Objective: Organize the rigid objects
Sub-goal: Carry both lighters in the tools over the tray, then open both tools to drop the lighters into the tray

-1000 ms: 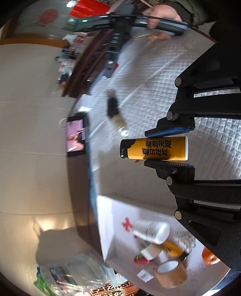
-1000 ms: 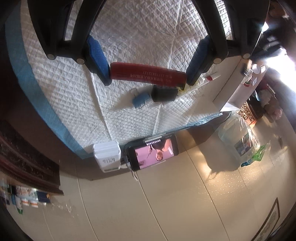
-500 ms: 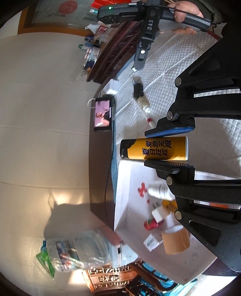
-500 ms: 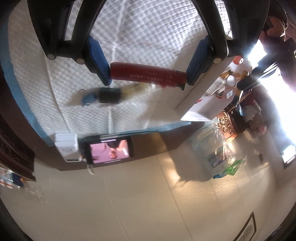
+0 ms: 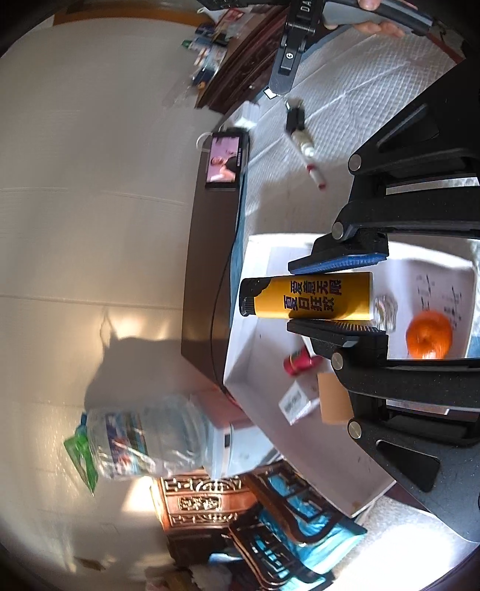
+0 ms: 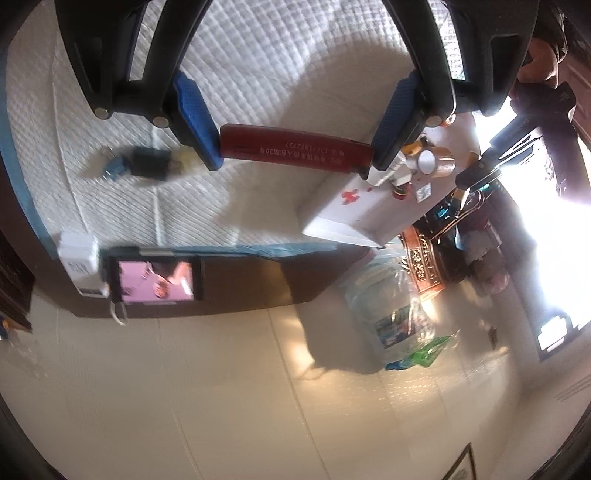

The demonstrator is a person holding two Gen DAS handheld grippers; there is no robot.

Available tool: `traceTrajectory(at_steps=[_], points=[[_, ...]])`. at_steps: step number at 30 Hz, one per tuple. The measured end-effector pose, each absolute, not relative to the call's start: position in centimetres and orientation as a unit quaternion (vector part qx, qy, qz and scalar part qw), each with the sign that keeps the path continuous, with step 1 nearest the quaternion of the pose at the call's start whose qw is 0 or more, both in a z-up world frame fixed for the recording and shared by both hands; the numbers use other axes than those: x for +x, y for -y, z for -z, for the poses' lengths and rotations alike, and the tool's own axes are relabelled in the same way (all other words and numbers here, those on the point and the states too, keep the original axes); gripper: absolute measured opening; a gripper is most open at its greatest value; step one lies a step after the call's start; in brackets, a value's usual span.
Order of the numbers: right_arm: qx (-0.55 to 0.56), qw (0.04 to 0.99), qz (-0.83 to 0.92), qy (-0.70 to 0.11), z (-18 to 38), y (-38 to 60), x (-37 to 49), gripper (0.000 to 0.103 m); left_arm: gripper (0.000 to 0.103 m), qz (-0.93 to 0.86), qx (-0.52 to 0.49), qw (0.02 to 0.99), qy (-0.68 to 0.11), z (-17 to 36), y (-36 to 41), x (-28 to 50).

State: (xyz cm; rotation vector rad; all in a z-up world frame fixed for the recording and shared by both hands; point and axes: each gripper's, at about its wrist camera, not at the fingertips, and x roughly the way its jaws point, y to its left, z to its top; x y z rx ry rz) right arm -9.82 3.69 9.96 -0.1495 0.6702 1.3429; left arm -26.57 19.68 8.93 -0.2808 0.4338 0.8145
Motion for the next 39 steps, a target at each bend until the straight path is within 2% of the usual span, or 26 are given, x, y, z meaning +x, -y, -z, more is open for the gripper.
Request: traceTrajectory(at_steps=[15, 24, 30, 31, 32, 33, 34, 39], points=[[-0.096, 0.657, -0.678, -0.316, -11.6, -12.3, -15.7, 0.082, 0.024, -0.437, -0.16, 0.865, -0.19, -9.5, -22.8, -29.7], [-0.13, 0.631, -0.684, -0.341, -8.1, -17.1, -19.6, 0.082, 0.024, -0.435, -0.225, 0.847, -0.205, -7.5, -26.2, -30.8], [-0.159, 0.641, -0.68, -0.318, -6.0, -17.8, -21.4, 0.083, 0.026, -0.448, -0.244, 0.835, -0.205, -6.3, -27.0, -31.2], [-0.164, 0.636, -0.684, -0.317, -5.7, -17.9, -21.6, 0.083, 0.039, -0.451, -0.246, 0.834, -0.199, -6.4, -27.1, -31.6], [-0.167, 0.631, -0.688, -0.318, -5.6, -18.0, -21.7, 0.089, 0.07, -0.455, -0.247, 0.834, -0.193, -6.5, -27.1, -31.8], [-0.165, 0.627, -0.692, -0.318, -5.6, -18.0, -21.6, 0.093, 0.087, -0.461, -0.248, 0.832, -0.185, -6.6, -27.2, -32.1], [-0.16, 0.626, -0.695, -0.315, -5.6, -17.8, -21.6, 0.103, 0.103, -0.465, -0.245, 0.831, -0.179, -6.7, -27.2, -32.3], [-0.147, 0.642, -0.696, -0.288, -6.1, -16.8, -21.5, 0.103, 0.103, -0.497, -0.222, 0.818, -0.186, -6.9, -26.8, -31.9]])
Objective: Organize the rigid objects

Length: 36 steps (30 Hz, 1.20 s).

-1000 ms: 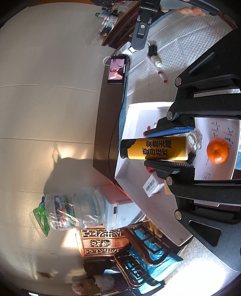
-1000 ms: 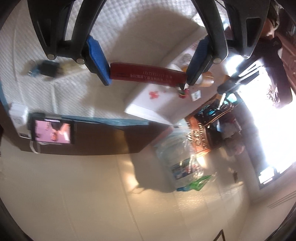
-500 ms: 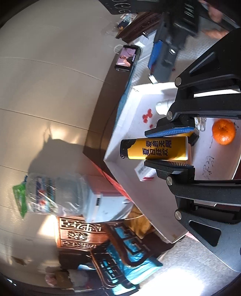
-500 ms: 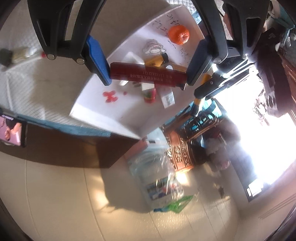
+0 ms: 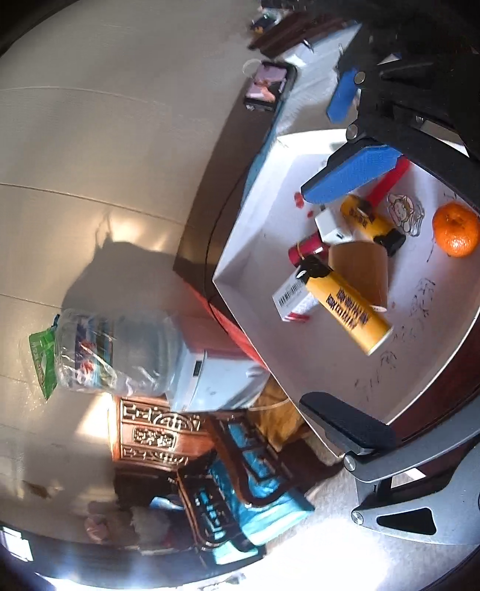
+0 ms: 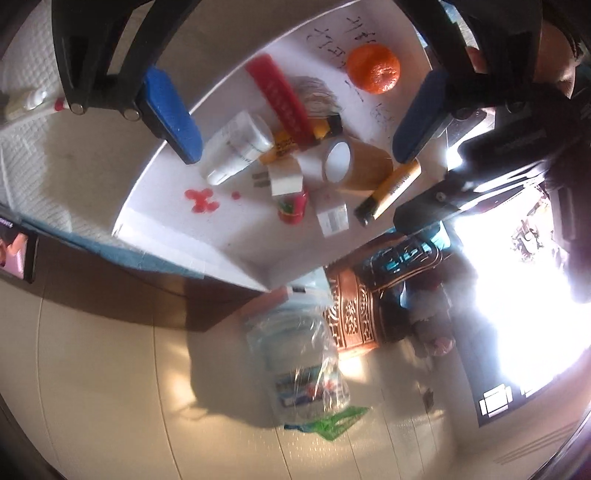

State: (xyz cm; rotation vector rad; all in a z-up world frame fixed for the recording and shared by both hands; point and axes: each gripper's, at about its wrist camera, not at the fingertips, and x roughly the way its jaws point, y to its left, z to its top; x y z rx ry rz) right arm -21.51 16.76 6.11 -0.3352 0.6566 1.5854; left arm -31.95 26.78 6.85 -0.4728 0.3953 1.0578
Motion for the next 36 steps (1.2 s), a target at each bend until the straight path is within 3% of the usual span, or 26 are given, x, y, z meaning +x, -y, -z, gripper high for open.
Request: traceTrajectory(at_steps=[36], points=[[-0.039, 0.692, -0.629, -0.351, -6.1, -9.8, -11.0, 0.103, 0.103, -0.453, -0.147, 0.852, -0.217, -8.2, -21.4, -25.3]])
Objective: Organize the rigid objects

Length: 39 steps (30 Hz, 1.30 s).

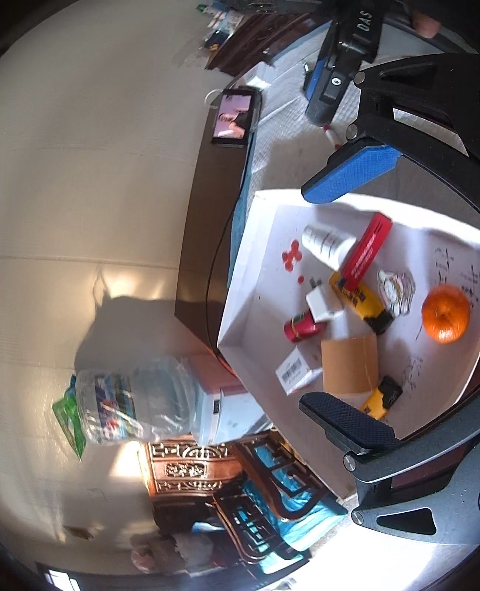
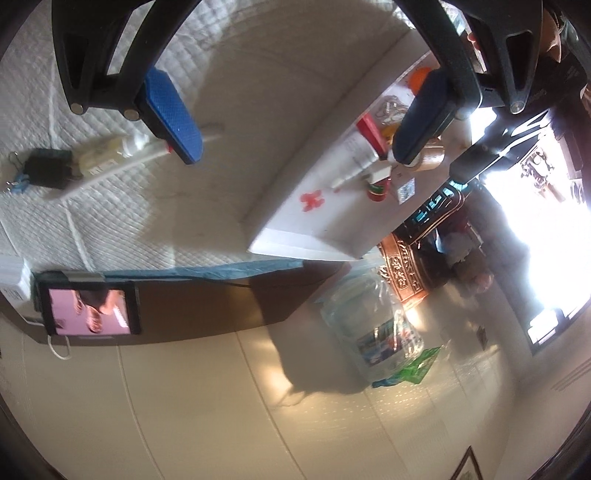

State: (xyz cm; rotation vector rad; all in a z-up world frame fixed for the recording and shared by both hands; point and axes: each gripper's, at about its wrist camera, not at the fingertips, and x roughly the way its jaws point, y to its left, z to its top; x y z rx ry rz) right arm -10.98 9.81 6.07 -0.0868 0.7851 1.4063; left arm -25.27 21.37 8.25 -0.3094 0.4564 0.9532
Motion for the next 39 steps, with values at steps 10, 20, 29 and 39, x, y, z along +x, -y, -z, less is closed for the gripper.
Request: traceTrajectory(at_steps=[10, 20, 29, 39], points=[[-0.006, 0.725, -0.6, -0.337, -6.8, -4.4, -7.5, 0.103, 0.103, -0.407, -0.123, 0.876, -0.229, -8.4, -18.4, -22.1], [-0.054, 0.821, -0.522, -0.226, -8.4, 2.0, -6.8, 0.103, 0.103, -0.353, -0.107, 0.9, -0.233, -8.6, -14.6, -19.2], [-0.066, 0.871, -0.423, -0.239, -6.9, 4.2, -4.7, 0.103, 0.103, -0.338, -0.095, 0.902, -0.251, -9.7, -11.5, -17.8], [-0.058, 0.882, -0.396, -0.249, -6.6, 4.6, -4.3, 0.103, 0.103, -0.454, -0.055, 0.862, -0.22, -12.0, -9.8, -19.9]])
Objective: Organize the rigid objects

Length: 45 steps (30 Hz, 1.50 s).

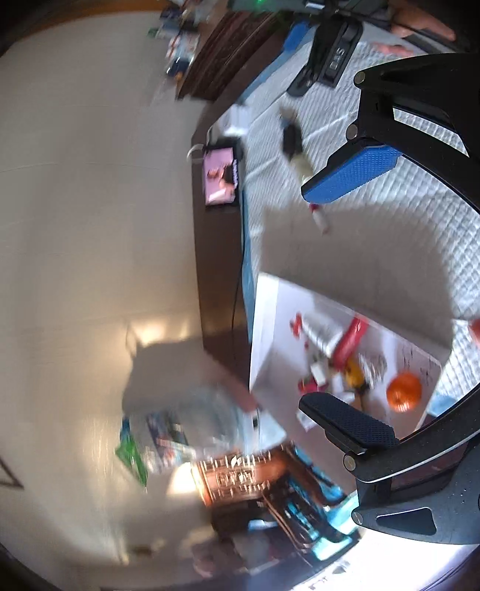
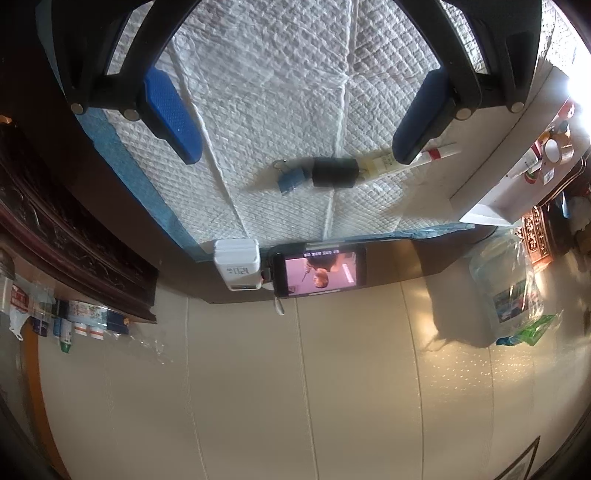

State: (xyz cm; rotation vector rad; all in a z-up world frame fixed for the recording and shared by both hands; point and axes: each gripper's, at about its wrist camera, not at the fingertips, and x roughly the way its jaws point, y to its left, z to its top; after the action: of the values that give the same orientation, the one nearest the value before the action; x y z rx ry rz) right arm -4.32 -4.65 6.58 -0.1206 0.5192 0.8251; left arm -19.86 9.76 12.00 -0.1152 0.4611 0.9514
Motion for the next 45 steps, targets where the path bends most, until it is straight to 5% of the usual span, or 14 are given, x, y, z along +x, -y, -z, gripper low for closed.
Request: traceTrajectory(at_steps=[21, 45], points=[[-0.036, 0.904, -0.392, -0.165, -7.9, 6.4, -6.3, 0.103, 0.103, -0.535, -0.125, 0.817, -0.177, -14.3, -11.2, -26.7], [-0.026, 0.904, -0.394, -0.165, -7.9, 6.8, -6.0, 0.103, 0.103, -0.523, -0.136, 0.818, -0.199, -13.7, -11.8, -26.1]])
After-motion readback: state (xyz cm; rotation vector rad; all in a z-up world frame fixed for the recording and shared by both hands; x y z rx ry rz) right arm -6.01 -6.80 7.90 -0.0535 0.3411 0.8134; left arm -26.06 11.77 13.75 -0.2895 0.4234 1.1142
